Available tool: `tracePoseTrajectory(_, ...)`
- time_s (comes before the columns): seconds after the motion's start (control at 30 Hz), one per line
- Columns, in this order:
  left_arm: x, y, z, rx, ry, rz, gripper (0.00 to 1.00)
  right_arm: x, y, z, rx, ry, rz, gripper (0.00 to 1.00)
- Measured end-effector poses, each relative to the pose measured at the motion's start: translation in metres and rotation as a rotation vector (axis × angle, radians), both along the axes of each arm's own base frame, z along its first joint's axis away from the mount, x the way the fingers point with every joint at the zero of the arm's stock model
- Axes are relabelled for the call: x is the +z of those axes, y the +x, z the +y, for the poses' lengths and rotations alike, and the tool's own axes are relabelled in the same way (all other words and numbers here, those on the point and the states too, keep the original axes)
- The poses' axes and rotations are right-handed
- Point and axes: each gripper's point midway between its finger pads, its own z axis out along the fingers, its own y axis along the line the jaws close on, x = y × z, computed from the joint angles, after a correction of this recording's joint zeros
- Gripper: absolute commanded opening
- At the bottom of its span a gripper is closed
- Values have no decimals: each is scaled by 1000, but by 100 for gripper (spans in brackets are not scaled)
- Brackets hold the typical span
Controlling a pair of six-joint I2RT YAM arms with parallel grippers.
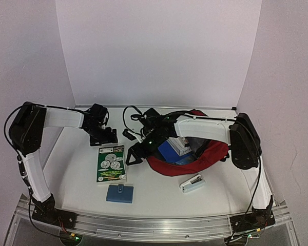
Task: Pack the student bag
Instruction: Move the book to the center of the board, then pick up the book from the center of the board.
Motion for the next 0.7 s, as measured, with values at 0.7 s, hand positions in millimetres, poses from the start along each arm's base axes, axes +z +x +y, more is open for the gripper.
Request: tracePoseTrajectory(0.7, -19, -128, 21, 207, -221, 122, 88, -60, -5, 46, -133, 6, 237, 53)
